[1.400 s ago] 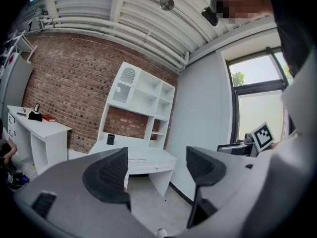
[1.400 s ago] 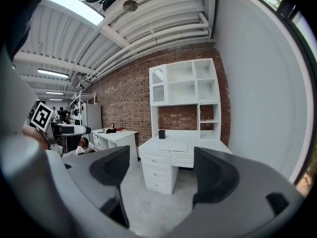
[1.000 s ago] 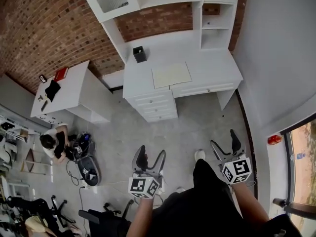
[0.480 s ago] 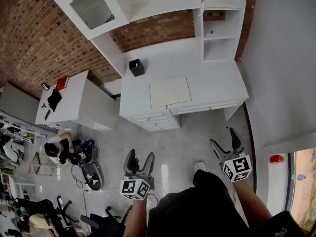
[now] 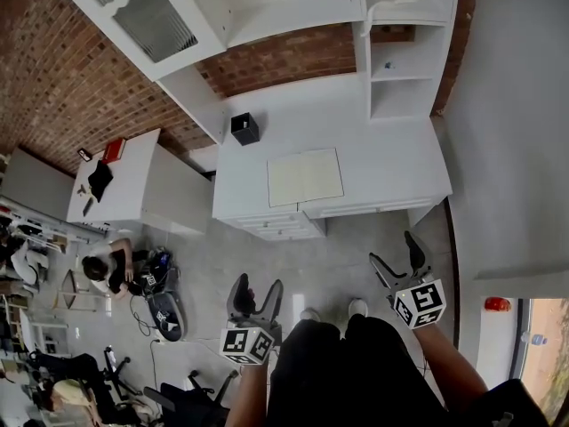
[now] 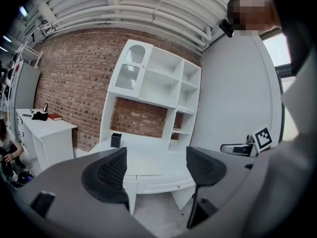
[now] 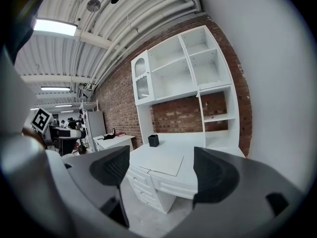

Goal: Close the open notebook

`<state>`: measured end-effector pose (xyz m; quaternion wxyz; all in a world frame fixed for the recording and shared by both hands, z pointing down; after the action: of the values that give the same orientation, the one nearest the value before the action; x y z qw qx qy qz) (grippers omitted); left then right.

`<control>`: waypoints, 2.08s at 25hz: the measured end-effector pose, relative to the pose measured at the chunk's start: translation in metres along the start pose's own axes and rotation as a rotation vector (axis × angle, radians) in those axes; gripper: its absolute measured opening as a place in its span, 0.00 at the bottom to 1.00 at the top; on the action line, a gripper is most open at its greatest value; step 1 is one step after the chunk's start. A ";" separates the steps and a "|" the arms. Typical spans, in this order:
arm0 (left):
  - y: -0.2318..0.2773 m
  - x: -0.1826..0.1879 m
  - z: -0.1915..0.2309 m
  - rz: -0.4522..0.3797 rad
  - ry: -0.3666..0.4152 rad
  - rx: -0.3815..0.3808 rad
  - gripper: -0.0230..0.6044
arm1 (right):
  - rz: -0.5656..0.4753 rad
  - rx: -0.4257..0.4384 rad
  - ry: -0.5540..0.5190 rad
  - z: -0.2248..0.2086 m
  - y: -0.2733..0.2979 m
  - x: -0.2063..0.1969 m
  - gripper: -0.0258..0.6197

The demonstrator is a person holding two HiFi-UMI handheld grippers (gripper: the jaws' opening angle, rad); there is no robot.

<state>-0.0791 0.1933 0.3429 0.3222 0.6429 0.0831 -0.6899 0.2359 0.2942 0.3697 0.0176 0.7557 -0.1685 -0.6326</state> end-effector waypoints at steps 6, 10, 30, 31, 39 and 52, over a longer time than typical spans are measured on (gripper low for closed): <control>0.030 0.000 -0.001 0.019 -0.017 -0.025 0.61 | 0.015 -0.009 0.023 -0.009 0.015 -0.003 0.64; 0.058 -0.003 0.008 0.035 -0.036 -0.046 0.61 | 0.030 -0.033 0.025 -0.015 0.032 -0.003 0.64; 0.249 -0.019 0.146 0.226 -0.158 -0.178 0.61 | 0.168 -0.112 0.009 -0.017 0.246 0.039 0.64; 0.256 -0.022 0.151 0.238 -0.164 -0.184 0.61 | 0.175 -0.119 0.007 -0.016 0.255 0.039 0.64; 0.299 -0.057 0.164 0.359 -0.180 -0.230 0.61 | 0.225 -0.135 0.083 -0.025 0.300 0.017 0.64; 0.335 -0.128 0.161 0.510 -0.393 -0.078 0.61 | 0.403 0.061 0.063 -0.037 0.358 -0.037 0.64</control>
<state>-0.0327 -0.1095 0.5895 0.5191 0.4849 -0.1180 -0.6939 0.1827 -0.0401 0.4986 0.1263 0.7264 -0.3347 -0.5868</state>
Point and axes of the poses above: the fingertips, and each gripper's own axes: y forward along the fingers, z to its left, x out of its top, the point moved 5 cm from there along -y, backward along the fingers, and after that the axes turned 11 degrees about x, right-handed, at the moved point
